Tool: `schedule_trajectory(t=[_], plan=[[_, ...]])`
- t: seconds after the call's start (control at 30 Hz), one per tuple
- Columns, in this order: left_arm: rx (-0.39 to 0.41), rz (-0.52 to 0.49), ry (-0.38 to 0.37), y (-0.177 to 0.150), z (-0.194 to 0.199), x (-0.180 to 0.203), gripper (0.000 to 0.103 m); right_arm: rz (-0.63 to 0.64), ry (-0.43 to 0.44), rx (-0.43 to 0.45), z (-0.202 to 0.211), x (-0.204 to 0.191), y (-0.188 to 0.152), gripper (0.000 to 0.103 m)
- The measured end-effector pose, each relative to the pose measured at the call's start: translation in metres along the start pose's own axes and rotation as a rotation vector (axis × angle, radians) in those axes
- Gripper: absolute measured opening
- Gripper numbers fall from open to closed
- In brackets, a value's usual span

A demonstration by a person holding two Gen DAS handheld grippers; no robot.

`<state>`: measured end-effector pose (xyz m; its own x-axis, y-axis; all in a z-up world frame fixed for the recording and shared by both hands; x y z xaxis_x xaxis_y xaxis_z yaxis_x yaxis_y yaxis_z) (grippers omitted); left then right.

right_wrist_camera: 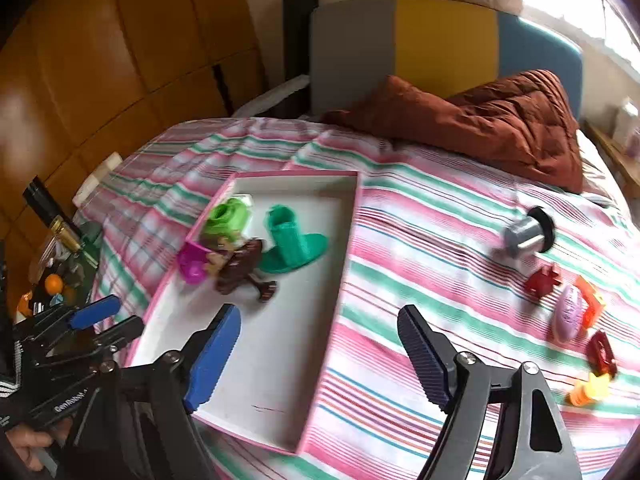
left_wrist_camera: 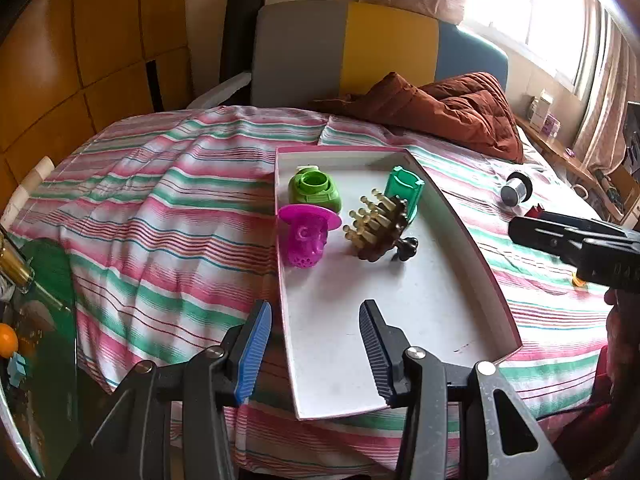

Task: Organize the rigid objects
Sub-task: 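Move both tools from the tray back toward the remaining toys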

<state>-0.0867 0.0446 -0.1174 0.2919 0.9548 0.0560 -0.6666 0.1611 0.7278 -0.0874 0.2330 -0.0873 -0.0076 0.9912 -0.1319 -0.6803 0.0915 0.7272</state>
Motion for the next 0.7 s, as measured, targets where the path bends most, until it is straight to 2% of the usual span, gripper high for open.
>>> schedule_trajectory(t=[0.33,0.57,0.7], plan=[[0.004,-0.080,-0.016,0.002,0.002,0.024,0.046,-0.094,-0.135,0.006,0.018,0.091,0.000,0.087],[-0.009,-0.145,-0.038,0.000,0.000,0.051,0.046,-0.216,-0.287,0.043,0.042,0.184,-0.001,0.088],[-0.025,-0.184,-0.063,-0.004,-0.002,0.067,0.046,-0.345,-0.399,0.088,0.059,0.247,-0.012,0.088]])
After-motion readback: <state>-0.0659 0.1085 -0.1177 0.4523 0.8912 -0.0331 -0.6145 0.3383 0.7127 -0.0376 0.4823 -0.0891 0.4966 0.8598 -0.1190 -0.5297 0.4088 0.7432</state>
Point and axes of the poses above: each gripper's, at about its wrist camera, not at the fingertips, and z roughly against the way its jaws point, x to its right, y to its top, the point moved 10 cm from there along -z, roughly the way its jaws point, and after that the axes turned 7 degrees about x, right-handed, at the moved point
